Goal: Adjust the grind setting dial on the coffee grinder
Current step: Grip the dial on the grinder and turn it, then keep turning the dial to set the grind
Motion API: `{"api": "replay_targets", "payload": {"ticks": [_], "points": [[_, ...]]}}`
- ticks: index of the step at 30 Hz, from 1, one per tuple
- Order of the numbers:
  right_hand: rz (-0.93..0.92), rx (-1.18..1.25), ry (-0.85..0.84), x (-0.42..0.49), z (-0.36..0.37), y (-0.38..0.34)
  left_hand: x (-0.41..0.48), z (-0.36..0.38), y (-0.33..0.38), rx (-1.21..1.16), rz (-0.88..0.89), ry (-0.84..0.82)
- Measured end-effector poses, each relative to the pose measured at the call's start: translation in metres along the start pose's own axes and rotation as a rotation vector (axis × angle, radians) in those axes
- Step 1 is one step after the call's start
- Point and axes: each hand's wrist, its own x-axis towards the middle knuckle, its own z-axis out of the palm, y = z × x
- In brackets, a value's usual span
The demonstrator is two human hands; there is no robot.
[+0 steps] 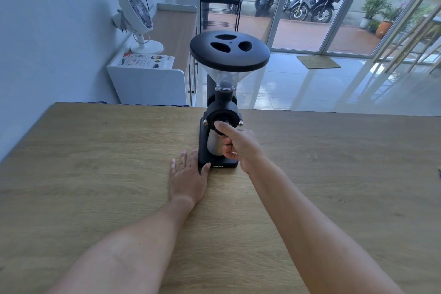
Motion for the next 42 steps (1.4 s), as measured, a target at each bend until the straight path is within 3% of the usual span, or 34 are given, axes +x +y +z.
{"api": "replay_targets", "payload": {"ticks": [15,42], "points": [[-0.003,-0.028,-0.142,0.004,-0.007,0.007,0.001,0.002,0.000,0.006,-0.003,0.007],[0.032,0.146,-0.093,0.010,-0.006,0.014,0.001,0.004,-0.002,-0.021,-0.002,0.026]]}}
